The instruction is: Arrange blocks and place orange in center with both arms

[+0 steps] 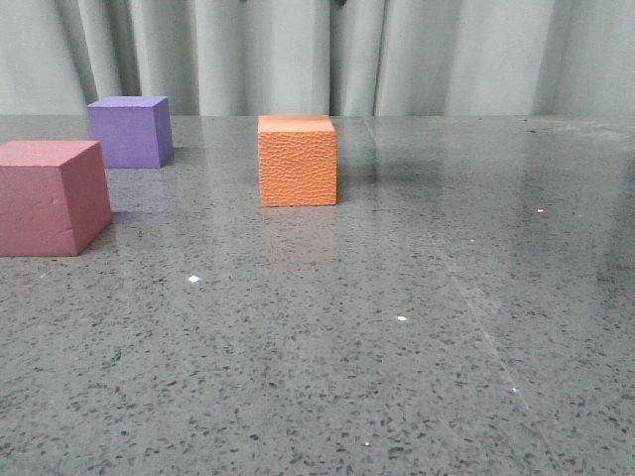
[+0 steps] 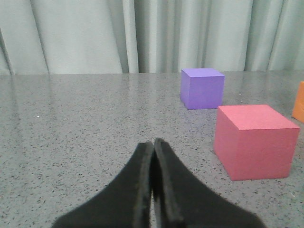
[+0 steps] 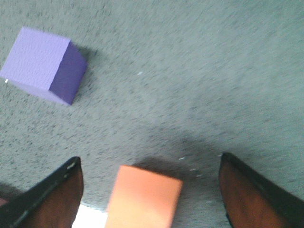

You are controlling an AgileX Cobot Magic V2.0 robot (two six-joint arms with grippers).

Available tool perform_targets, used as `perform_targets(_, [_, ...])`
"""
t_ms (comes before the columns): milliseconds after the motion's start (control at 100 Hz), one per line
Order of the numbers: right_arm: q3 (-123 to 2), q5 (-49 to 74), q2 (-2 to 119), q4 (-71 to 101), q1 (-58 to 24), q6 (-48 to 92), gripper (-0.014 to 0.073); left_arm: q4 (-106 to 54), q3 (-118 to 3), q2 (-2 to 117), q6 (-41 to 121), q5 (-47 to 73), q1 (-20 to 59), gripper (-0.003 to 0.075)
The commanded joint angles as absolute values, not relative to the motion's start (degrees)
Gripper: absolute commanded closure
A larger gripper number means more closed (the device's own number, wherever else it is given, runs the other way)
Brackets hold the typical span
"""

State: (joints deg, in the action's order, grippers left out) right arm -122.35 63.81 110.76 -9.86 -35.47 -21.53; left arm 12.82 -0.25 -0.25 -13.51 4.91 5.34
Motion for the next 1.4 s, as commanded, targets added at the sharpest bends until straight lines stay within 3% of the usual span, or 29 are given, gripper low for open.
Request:
perform_targets(0, [-124.16,62.68,105.11,-12.26,-33.01,-18.01,0.0010,12.79,2.86,-2.11,-13.59,0.71,5.26,0.0739])
perform_targets(260, [-116.79,63.67,96.34,-12.37,-25.18,-13.27,0.0010,12.79,2.86,-2.11,-13.59,0.71,5.26,0.0739])
perform_targets(620, [-75.70,44.62,70.58,-12.81,-14.07,-13.05,0.0010,12.79,2.86,-2.11,-13.59,0.71,5.26,0.0739])
perform_targets(870, [-53.35,44.19,53.67,-13.23,-8.74,-13.05,0.0010,12.79,2.86,-2.11,-13.59,0.71,5.26,0.0739])
perform_targets(1070, [-43.60,43.99,43.18,-13.61,-8.74,-13.05,0.0029,12.79,2.86,-2.11,-13.59,0.71,5.26,0.0739])
perform_targets(1140, [-41.83,44.04,39.54,-13.55,-8.74,-13.05,0.0098,12.79,2.86,-2.11,-13.59,0.71,5.26,0.0739])
perform_targets(1210, [-40.76,43.98,36.16,-13.55,-8.74,-13.05,0.0232,12.79,2.86,-2.11,-13.59,0.71,5.26,0.0739])
perform_targets(1360, [-39.76,44.39,31.37,-13.83,-8.74,-13.05,0.0677,12.79,2.86,-2.11,-13.59,0.71,5.26,0.0739])
perform_targets(1390, [-39.78,44.58,31.03,-13.91,-8.74,-13.05,0.0718,12.79,2.86,-2.11,-13.59,0.71,5.26,0.0739])
